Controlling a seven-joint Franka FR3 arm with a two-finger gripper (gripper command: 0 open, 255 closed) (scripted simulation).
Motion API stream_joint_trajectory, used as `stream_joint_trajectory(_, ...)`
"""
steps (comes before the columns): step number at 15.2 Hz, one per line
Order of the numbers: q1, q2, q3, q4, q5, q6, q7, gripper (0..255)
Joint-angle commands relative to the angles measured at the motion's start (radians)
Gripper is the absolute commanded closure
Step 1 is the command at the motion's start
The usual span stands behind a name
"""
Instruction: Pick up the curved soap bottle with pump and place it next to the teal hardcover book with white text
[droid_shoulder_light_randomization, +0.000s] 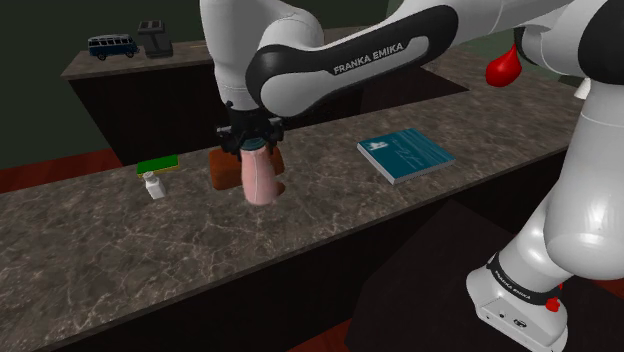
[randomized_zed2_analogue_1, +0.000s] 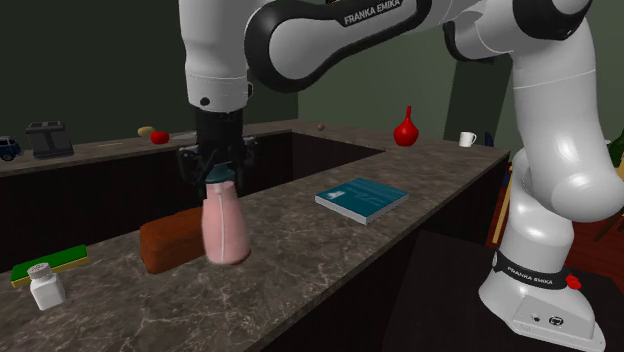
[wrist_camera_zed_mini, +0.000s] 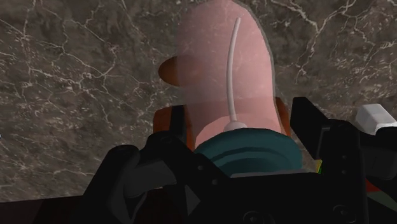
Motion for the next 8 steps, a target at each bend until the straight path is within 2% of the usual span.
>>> stream_joint_trajectory(1, 0.0, -0.004, 0.002, 0.022, 0.005, -0.023, -0.008, 255)
stream_joint_trajectory(8, 0.006, -0.012, 0.007, 0.104, 0.019, -0.11, -0.032, 255)
